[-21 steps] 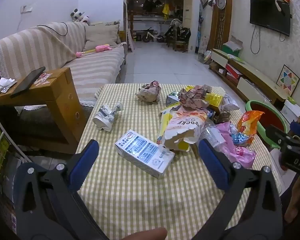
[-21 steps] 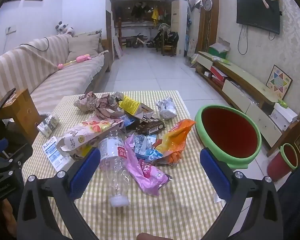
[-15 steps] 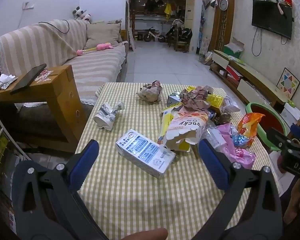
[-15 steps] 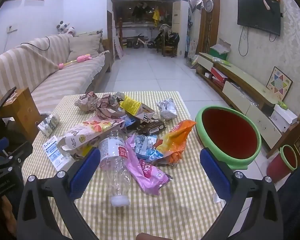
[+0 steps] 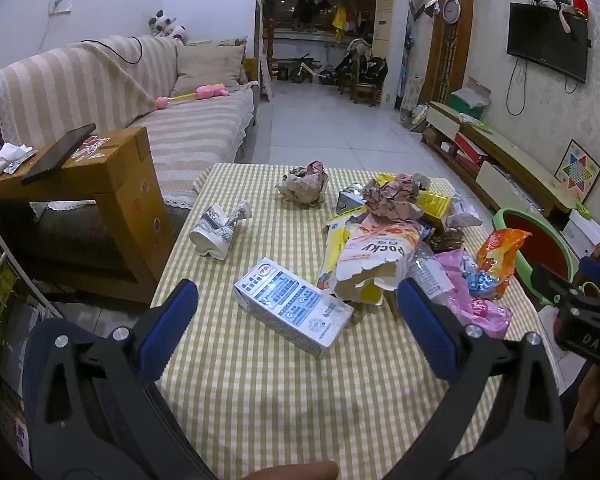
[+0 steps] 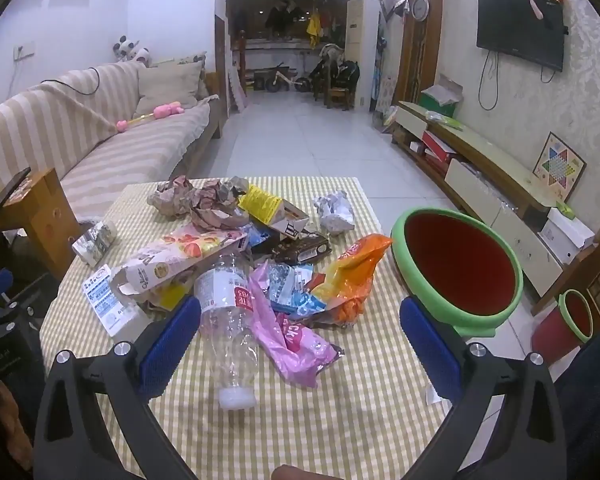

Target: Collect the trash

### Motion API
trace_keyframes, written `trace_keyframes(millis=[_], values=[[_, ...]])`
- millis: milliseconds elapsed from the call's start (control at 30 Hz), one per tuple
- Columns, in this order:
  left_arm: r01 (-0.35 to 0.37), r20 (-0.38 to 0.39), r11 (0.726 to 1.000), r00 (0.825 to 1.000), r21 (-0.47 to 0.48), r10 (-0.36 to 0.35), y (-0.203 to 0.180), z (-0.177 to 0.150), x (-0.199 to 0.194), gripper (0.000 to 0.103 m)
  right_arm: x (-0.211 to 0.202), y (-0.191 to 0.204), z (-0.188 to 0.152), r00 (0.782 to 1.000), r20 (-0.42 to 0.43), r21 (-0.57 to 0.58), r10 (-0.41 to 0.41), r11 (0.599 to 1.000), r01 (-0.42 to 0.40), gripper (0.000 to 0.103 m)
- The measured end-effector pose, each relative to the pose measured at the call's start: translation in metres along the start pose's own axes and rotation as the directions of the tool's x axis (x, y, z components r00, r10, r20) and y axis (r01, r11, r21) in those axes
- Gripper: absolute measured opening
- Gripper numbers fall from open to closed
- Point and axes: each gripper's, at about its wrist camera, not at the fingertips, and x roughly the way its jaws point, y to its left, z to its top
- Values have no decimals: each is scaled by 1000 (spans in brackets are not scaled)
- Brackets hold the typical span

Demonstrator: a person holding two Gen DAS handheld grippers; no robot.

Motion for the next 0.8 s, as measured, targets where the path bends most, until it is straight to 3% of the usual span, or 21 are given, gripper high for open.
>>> trace_keyframes(millis=[800], values=[[3,-1,1000,1000,-1,-3,1,0,0,98,3,2,-2,1000,-4,-5,-4,1000,4,96]])
